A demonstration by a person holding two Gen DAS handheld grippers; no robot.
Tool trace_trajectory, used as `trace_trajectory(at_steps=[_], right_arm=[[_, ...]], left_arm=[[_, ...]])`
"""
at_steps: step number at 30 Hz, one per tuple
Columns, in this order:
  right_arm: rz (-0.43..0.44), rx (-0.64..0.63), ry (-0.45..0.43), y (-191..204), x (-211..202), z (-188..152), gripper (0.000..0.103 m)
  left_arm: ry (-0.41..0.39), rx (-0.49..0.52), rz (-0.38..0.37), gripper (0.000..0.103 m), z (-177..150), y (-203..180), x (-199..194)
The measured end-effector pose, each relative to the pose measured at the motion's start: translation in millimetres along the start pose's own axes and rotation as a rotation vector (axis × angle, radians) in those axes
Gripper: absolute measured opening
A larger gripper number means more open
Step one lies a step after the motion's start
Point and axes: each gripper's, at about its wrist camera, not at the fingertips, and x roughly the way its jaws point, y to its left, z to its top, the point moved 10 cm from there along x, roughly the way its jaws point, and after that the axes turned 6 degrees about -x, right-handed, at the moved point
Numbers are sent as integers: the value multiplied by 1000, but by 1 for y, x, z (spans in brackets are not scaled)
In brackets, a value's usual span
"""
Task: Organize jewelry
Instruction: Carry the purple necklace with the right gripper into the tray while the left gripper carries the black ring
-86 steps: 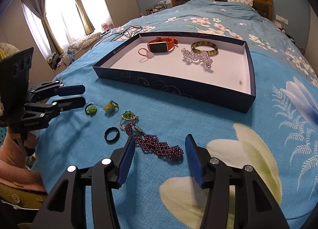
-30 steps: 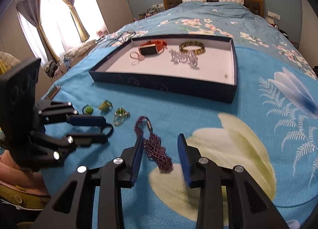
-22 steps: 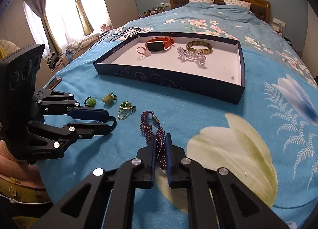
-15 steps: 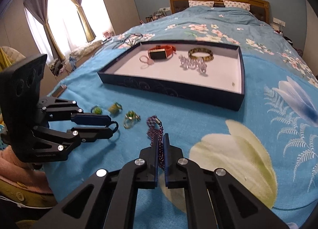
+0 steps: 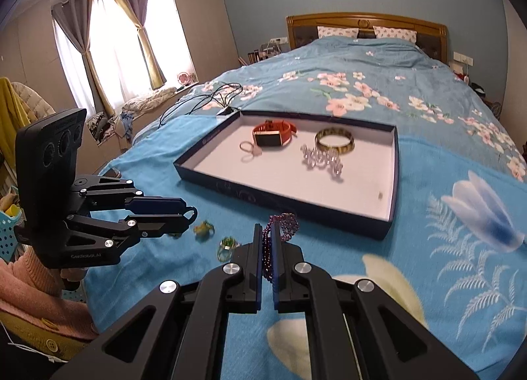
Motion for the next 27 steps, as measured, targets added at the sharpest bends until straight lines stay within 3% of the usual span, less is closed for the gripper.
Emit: trace_trajectory(at_steps=[14, 27], right_arm=[[-3, -17, -35, -15, 12, 36, 3], [17, -29, -16, -23, 38, 56, 3]], left_arm=[[-40, -17, 51, 22, 32, 26, 4], [-25, -53, 82, 22, 53, 55, 24]])
